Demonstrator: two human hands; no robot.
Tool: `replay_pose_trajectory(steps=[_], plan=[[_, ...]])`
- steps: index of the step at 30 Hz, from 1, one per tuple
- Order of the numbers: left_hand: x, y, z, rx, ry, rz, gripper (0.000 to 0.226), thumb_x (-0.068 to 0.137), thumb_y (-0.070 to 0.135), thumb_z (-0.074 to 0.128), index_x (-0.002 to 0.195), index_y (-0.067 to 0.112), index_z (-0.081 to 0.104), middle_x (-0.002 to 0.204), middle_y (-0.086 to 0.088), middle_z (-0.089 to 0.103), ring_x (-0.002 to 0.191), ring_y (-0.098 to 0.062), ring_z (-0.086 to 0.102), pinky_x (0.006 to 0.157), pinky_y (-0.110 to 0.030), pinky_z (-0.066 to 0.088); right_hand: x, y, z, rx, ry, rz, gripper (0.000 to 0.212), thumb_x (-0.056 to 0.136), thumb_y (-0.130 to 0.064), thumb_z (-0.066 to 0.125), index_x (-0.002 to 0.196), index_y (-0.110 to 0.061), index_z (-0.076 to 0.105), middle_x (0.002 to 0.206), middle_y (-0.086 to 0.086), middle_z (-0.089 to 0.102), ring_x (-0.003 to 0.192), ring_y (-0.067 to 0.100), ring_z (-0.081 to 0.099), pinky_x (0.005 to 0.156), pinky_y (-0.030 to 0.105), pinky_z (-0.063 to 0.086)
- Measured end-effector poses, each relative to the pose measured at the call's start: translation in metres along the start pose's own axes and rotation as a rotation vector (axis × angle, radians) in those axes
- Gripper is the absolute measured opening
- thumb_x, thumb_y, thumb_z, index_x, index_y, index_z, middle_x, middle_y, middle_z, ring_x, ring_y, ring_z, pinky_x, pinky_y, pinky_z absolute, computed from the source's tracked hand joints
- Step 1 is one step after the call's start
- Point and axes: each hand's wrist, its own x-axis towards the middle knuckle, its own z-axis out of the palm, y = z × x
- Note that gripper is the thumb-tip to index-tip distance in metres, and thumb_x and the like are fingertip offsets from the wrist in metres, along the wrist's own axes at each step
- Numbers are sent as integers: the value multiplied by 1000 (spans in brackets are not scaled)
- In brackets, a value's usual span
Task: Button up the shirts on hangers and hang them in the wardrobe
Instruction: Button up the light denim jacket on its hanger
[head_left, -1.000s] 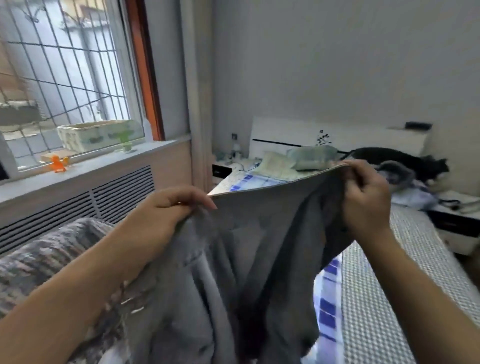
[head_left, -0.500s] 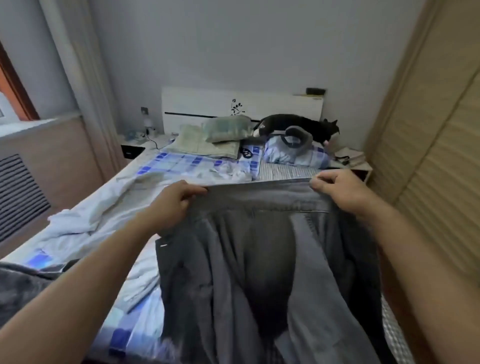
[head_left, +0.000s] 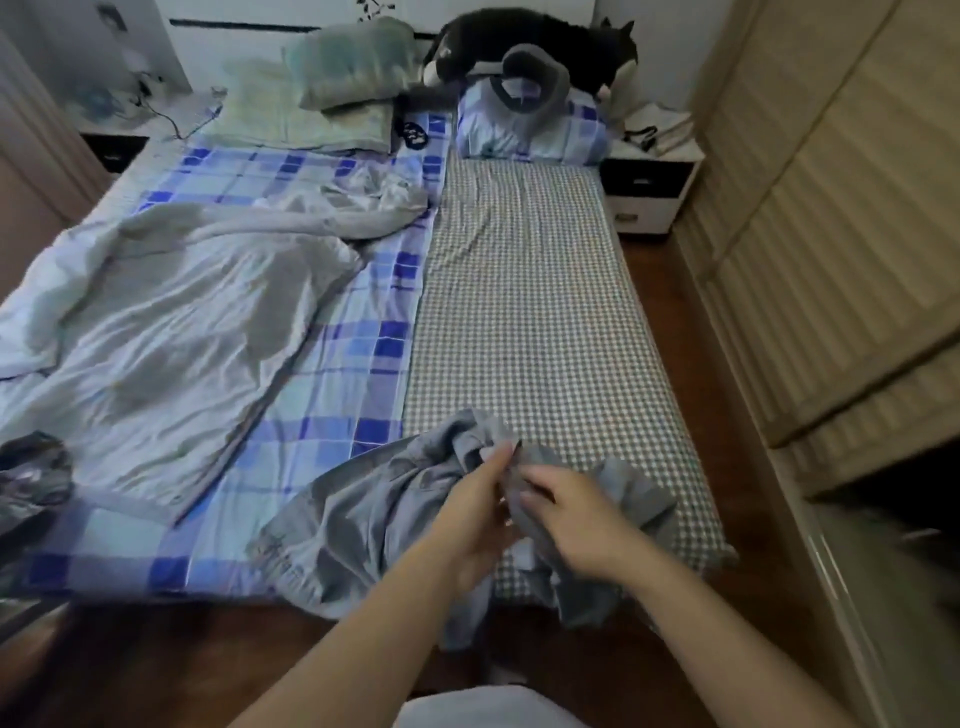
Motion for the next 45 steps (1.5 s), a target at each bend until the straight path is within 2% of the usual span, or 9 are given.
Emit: replay_pose_trajectory(steps=[3,6,12,20,23,28,36,40,45], plan=[[-9,5,-31,305,28,105,17,91,11,68,104,-1,71,103,-21,74,94,-34,72,86,-52,59,-11,-5,6,38,-373,18,35,105,-13,52,137,-22,62,123,-15,69,114,1,64,99,18,50],[-30,6,-60,591,72,244,31,90,-3,67,112,18,72,107,-3,78,103,-20,72,95,-41,58,17,0,-13,45,-183,-58,37,98,-2,59,128,-24,66,106,-5,74,97,16,71,94,29,55],[-76,6,-94,802,256,536,51,86,10,74,124,44,66,116,24,71,113,3,63,99,-29,51,103,5,21,-493,-195,-296,76,88,-7,64,155,-30,38,153,-8,35,139,13,32,119,28,26],[-148,21,-107,919,389,696,74,90,2,71,112,72,57,117,45,61,117,17,55,95,-4,40,169,21,64,-571,-28,-394,27,103,-26,52,121,-29,73,118,-5,69,113,24,54,101,33,36],[-160,22,-112,931,431,754,64,89,-2,67,124,51,64,119,31,68,117,7,61,98,-17,48,174,22,68,-561,-47,-391,30,99,-29,57,125,-36,69,111,-11,72,106,19,58,98,37,43],[-172,31,-113,1052,480,769,61,88,-3,61,135,37,62,123,25,68,117,4,61,96,-23,50,163,29,106,-542,-237,-445,76,76,-40,51,151,-40,37,143,-16,54,125,18,49,108,40,42],[-217,13,-196,1273,716,710,66,72,-7,60,127,28,68,117,21,68,111,-4,65,92,-6,40,134,-25,94,-45,347,-317,36,95,1,49,109,-19,75,105,0,74,98,21,66,85,34,49],[-217,18,-250,1227,913,827,53,66,1,57,113,20,74,101,10,68,98,-17,66,84,-24,46,102,-85,58,-294,669,-566,21,92,-5,53,96,-16,71,76,1,69,67,24,61,63,36,47],[-251,59,-289,1324,911,958,42,66,9,58,105,19,69,90,6,62,83,-29,65,69,-41,53,53,-165,63,-349,1133,-560,16,95,-13,55,95,-12,71,64,5,63,50,24,53,49,30,33]])
